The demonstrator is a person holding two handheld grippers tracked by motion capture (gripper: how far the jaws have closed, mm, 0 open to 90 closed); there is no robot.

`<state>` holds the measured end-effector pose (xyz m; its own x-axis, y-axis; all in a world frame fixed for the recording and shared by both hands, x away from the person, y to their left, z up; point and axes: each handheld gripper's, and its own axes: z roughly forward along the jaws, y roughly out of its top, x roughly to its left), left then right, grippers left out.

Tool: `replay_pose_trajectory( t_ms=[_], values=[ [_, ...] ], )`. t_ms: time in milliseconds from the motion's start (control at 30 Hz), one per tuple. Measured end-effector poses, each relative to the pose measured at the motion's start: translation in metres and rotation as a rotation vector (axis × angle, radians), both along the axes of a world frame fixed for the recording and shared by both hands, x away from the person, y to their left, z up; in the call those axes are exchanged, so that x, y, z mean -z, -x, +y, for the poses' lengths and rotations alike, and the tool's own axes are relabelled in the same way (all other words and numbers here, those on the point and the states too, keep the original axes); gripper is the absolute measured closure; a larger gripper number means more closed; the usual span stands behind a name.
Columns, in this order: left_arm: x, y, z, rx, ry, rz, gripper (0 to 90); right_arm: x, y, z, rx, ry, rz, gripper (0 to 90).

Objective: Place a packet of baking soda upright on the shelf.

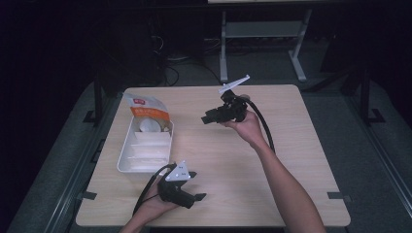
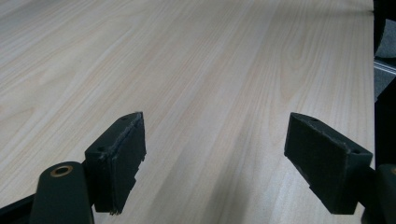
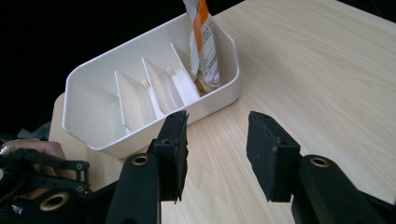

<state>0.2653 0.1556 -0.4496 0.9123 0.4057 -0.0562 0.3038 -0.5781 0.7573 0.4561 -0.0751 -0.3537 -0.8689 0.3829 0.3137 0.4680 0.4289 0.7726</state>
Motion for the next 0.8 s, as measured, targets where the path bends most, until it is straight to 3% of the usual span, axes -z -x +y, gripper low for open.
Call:
replay_pose_trajectory(
  t_ms=[800],
  values=[
    [0.0, -0.001, 0.001, -0.012, 0.013, 0.004, 19.9, 0.005, 0.019, -0.047, 0.051, -0.044, 0.02, 48.0]
  ],
)
